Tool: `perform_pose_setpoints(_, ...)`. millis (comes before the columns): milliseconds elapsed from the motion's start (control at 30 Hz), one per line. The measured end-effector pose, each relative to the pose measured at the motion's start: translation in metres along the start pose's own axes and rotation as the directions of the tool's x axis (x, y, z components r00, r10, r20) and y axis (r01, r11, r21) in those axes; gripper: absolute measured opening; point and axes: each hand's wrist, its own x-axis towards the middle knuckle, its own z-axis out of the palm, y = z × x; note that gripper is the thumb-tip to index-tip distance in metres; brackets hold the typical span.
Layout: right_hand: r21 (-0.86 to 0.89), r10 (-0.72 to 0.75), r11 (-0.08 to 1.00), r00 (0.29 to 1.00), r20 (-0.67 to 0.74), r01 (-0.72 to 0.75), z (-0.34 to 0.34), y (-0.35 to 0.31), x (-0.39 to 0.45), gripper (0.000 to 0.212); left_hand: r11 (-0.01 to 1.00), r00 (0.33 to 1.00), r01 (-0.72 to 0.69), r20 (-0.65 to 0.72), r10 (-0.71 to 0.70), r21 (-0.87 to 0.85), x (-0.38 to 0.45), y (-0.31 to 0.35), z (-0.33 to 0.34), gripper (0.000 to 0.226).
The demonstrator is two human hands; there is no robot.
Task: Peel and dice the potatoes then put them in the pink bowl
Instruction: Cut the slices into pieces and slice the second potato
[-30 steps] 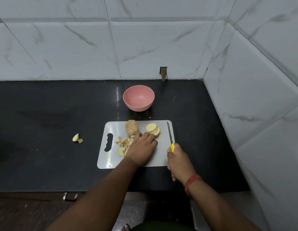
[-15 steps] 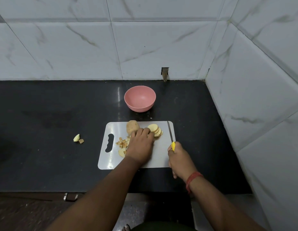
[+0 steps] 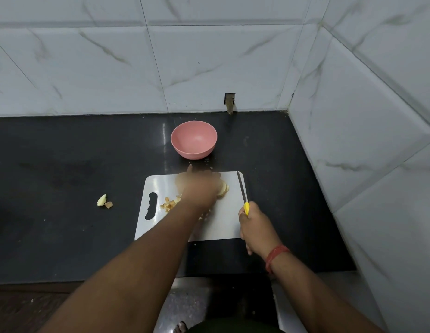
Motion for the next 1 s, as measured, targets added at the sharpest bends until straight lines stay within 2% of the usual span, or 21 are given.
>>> perform_pose_setpoints(133,0.018,-0.018,1.0,1.0,-0.015,0.019,0.0,0.0,-0.001,0.016,0.996,0.984,0.0,-0.176,-0.016,-0.089,-0.013,0.001,0.004,0.042)
perform_pose_setpoints(233,0.057,-0.027,0.998,0.999,-0.04,0.029,0.001,-0.002,-0.001,0.015,0.994,0.952,-0.096,-0.297,0.074,-0.061,-0.027,0.01,0.009,0.043)
perform_pose_setpoints(333,0.101,-0.018,0.995,0.998,-0.053,0.023,0.002,-0.002,0.001,0.014,0.993,0.965,-0.118,-0.238,0.11,-0.018,-0.036,0.018,0.018,0.044)
perform_pose_setpoints(433,0.114,-0.014,0.993,0.999,-0.049,0.019,0.003,-0.003,0.001,0.013,0.998,0.98,-0.066,-0.188,0.065,0.002,-0.038,0.017,0.022,0.042)
perform_pose_setpoints(567,0.096,-0.008,0.995,0.999,-0.037,0.011,0.006,-0.002,-0.001,0.014,1.0,0.982,-0.012,-0.186,0.014,0.011,-0.033,0.012,0.016,0.039)
perform_pose_setpoints(700,0.091,-0.001,0.996,1.0,-0.027,0.004,0.008,0.0,-0.004,0.014,0.995,0.982,0.052,-0.175,-0.065,-0.08,-0.015,0.005,-0.002,0.036)
perform_pose_setpoints(833,0.083,0.004,0.997,1.0,-0.011,-0.003,0.006,0.003,-0.008,0.015,0.992,0.991,0.037,-0.124,-0.052,-0.123,-0.002,0.004,-0.013,0.033)
perform_pose_setpoints(900,0.086,0.007,0.996,1.0,-0.007,-0.006,0.004,0.005,-0.01,0.016,0.995,0.987,0.032,-0.152,-0.047,-0.099,0.0,-0.001,-0.012,0.032)
perform_pose_setpoints(1000,0.082,0.014,0.997,1.0,-0.006,-0.013,0.004,0.009,-0.011,0.015,0.986,0.966,0.083,-0.23,-0.115,-0.146,-0.002,-0.008,-0.009,0.037)
